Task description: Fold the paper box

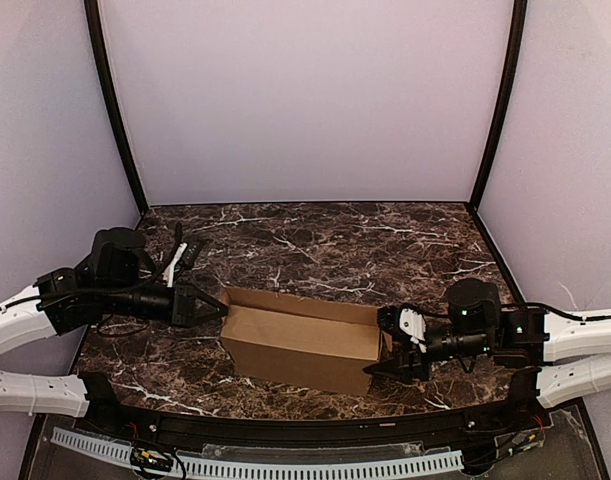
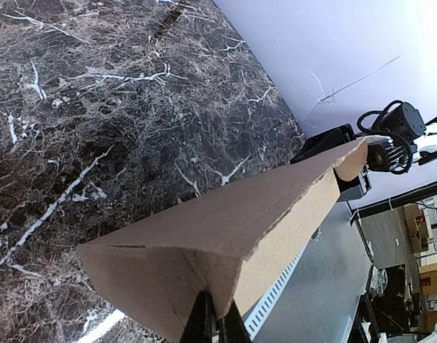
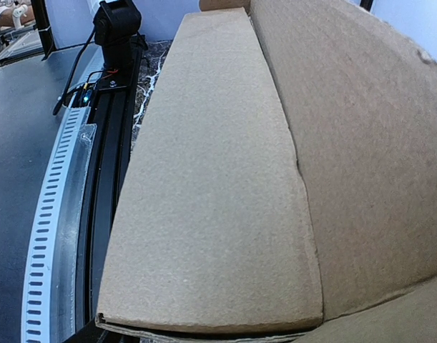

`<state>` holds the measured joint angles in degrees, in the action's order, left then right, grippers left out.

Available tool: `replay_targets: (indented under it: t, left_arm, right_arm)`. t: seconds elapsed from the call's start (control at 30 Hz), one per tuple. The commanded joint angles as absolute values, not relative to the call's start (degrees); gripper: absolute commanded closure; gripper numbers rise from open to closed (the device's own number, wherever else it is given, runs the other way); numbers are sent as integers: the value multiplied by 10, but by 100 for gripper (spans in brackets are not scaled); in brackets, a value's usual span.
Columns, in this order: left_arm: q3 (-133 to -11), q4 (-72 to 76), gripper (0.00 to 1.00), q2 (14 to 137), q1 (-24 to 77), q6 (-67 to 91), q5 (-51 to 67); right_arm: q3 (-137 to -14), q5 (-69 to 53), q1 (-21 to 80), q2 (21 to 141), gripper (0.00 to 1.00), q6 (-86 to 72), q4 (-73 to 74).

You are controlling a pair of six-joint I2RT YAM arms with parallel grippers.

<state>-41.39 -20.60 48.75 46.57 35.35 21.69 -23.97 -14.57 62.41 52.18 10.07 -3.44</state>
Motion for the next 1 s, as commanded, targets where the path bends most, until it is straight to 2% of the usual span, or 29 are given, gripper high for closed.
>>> replay_targets:
  t: [0.0, 0.57, 0.97]
  left_arm:
    - [-373, -265, 99, 504, 493, 356, 244]
    - [-465, -386, 99, 501, 493, 316, 176]
    - [-514, -437, 99, 530, 520, 362, 91]
  right_arm:
    - [-252, -140, 621, 528, 78, 81, -45]
    - [-257, -142, 621, 536, 79, 76, -49]
    - [-254, -121, 622, 539, 80, 73, -54]
